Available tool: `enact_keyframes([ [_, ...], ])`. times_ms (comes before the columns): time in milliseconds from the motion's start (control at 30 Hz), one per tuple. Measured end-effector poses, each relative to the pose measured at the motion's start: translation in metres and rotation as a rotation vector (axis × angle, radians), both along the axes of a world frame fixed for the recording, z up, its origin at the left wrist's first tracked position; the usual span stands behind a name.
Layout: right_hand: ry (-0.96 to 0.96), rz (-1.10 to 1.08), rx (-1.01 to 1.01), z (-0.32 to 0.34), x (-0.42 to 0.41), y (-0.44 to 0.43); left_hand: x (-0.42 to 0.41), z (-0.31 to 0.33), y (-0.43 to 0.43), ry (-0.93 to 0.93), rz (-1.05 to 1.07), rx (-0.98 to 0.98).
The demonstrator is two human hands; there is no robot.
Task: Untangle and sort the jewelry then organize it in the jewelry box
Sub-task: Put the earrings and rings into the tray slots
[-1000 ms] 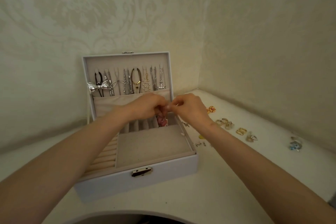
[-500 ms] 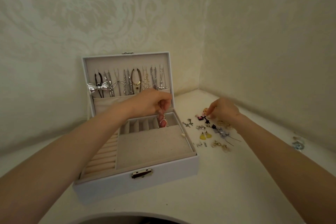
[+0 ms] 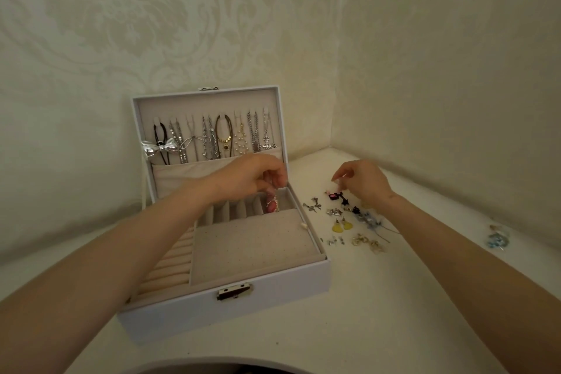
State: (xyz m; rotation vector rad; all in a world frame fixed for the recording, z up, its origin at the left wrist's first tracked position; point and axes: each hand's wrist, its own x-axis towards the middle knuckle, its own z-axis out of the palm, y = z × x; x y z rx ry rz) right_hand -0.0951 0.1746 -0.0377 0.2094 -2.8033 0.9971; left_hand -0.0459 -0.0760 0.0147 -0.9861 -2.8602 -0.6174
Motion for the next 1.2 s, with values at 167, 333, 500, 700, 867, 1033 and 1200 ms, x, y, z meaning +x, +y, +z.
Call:
enact_keyframes([
  [167, -0.012, -0.018, 0.079, 0.005, -0.004, 0.008, -0.002, 0.010, 0.029, 0.150, 0.059, 0.046],
  [333, -0.030, 0.005, 0.215, 0.001, -0.006, 0.007, -0.038, -0.005, 0.093, 0.073, 0.172, -0.295],
  [500, -0.022, 0.035, 0.317, -0.004, -0.008, 0.005, -0.065, -0.023, 0.118, -0.069, 0.264, -0.399],
  [700, -0.051, 0.027, 0.301, -0.008, -0.015, 0.008, -0.075, -0.036, 0.128, -0.135, 0.263, -0.399],
  [867, -0.051, 0.060, 0.303, -0.006, -0.016, 0.010, -0.072, -0.036, 0.128, -0.106, 0.226, -0.336],
  [1033, -0.025, 0.098, 0.169, 0.025, -0.008, 0.012, -0.057, -0.006, 0.107, -0.043, 0.144, -0.168],
  [1200, 0.042, 0.275, 0.036, 0.060, 0.023, -0.017, -0.021, 0.037, 0.051, 0.028, 0.045, -0.011],
])
